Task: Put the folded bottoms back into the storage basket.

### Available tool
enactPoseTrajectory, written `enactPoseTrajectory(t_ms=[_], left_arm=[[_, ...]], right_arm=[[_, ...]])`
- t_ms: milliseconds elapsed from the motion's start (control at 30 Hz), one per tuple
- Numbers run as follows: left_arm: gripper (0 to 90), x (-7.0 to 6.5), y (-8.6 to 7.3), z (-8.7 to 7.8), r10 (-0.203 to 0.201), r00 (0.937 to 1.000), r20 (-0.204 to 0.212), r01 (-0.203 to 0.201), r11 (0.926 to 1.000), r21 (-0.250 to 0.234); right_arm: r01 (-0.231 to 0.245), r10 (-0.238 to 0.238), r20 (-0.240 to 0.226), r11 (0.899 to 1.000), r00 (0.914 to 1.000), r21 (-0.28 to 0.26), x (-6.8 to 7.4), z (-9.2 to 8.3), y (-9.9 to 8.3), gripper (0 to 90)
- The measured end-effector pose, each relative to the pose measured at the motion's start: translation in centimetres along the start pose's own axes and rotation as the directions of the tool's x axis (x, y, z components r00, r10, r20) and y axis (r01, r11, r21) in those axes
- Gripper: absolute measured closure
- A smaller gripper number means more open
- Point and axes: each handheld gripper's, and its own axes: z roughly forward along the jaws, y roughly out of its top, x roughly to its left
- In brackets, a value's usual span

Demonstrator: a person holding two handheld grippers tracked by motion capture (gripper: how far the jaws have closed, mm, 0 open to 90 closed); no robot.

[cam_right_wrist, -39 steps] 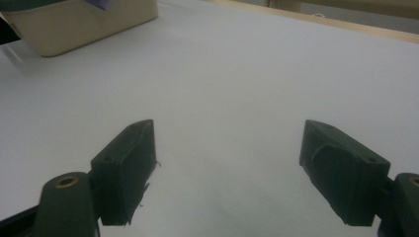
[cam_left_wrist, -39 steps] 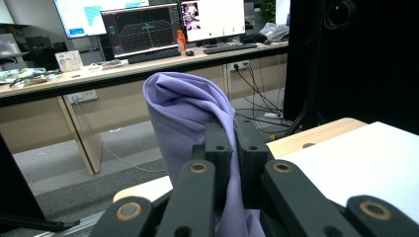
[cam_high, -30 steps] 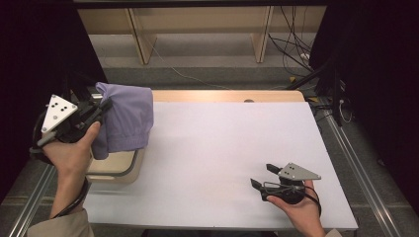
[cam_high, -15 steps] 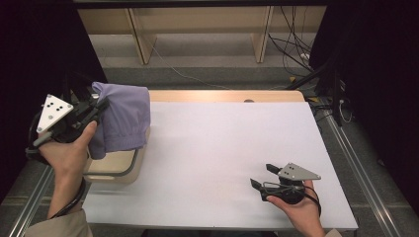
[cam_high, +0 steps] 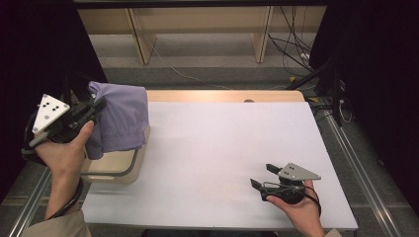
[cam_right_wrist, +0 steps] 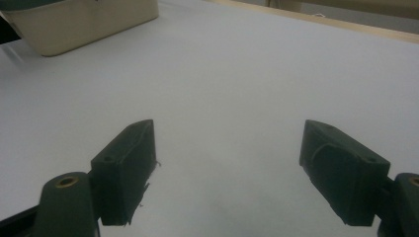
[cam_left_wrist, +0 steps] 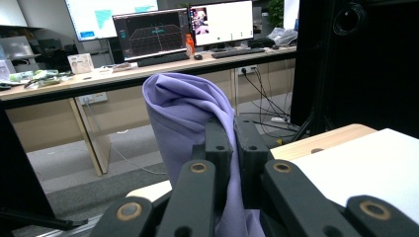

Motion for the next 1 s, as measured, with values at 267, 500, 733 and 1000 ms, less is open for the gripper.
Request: enactPoseTrajectory(t_ms=[267,500,733,1000], left_arm=[[85.7,0.2,0.11,-0.21,0.006,1.0,-0.008,-0.006,1.0,-0.004],[85.7,0.38,0.22,-0.44,0.008,0.9999,-0.014,-0.008,0.9999,-0.008],[85.7,0.5,0.21,-0.46,0.009,0.9999,-0.011,-0.009,1.0,-0.002],[85.7,0.71,0.3,-0.68,0.008,0.9998,-0.018,-0.008,0.9999,-0.007]], right_arm=[[0.001,-0.001,0.0,1.0,1.0,-0.002,-0.01,0.01,-0.01,22.7],[0.0,0.0,0.0,1.0,1.0,0.0,0.0,0.0,-0.01,22.7],[0.0,0.0,0.0,1.0,1.0,-0.001,0.01,0.01,0.0,22.7],[0.001,-0.001,-0.001,1.0,1.0,-0.001,0.0,0.02,-0.01,22.7]])
